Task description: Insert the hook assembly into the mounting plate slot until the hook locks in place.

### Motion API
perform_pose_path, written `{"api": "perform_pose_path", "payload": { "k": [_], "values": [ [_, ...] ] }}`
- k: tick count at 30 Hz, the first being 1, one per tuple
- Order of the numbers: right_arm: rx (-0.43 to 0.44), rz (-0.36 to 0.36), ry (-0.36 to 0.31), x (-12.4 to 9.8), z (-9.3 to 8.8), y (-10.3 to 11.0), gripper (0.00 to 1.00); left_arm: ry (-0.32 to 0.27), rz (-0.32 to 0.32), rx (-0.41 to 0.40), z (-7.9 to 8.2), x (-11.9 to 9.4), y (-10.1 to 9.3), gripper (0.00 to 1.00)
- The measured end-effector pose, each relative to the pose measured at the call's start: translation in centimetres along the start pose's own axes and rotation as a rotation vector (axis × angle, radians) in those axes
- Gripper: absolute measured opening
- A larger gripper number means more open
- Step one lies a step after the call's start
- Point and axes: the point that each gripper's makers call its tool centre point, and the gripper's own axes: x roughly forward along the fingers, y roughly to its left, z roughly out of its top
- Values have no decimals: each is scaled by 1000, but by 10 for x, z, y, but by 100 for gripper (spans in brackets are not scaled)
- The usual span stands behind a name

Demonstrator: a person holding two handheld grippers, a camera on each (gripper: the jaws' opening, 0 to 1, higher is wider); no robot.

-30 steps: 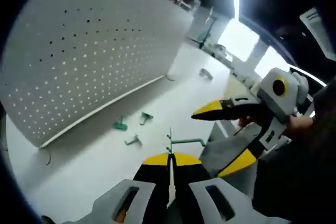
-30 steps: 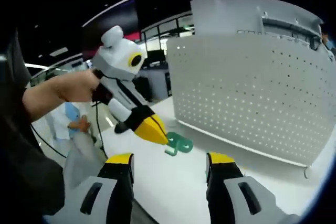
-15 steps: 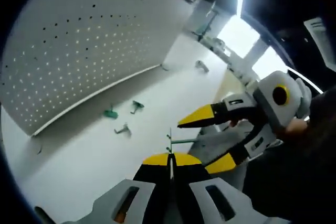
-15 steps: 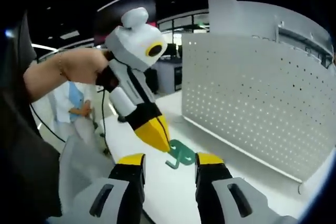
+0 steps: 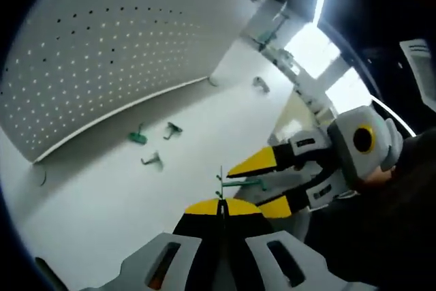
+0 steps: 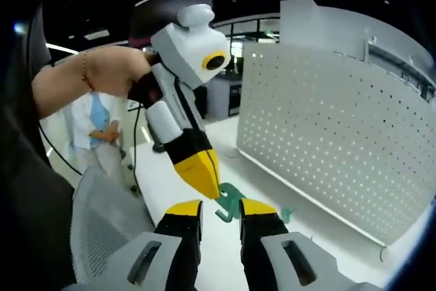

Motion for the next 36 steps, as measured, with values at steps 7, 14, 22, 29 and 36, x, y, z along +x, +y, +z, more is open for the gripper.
{"api": "perform_pose_path", "payload": {
  "k": [7,14,22,29,36],
  "values": [
    [-43,-5,10,0,0,0,9,10,-14,-16,-4,1,-1,1],
    [-162,-18,41,0,-4,4,2,-16,-61,-68,-2,-2,-4,1],
    [-185,-25,43,-1,-2,3,0,-39,-92,-108,-2,-4,-5,1],
    [-172,-38,50,-1,-1,1,0,-65,-76,-75,1,-4,-6,1],
    [-74,-43,38,-4,-1,-5,0,-110,-43,17,5,-4,-10,3]
  ]
}}
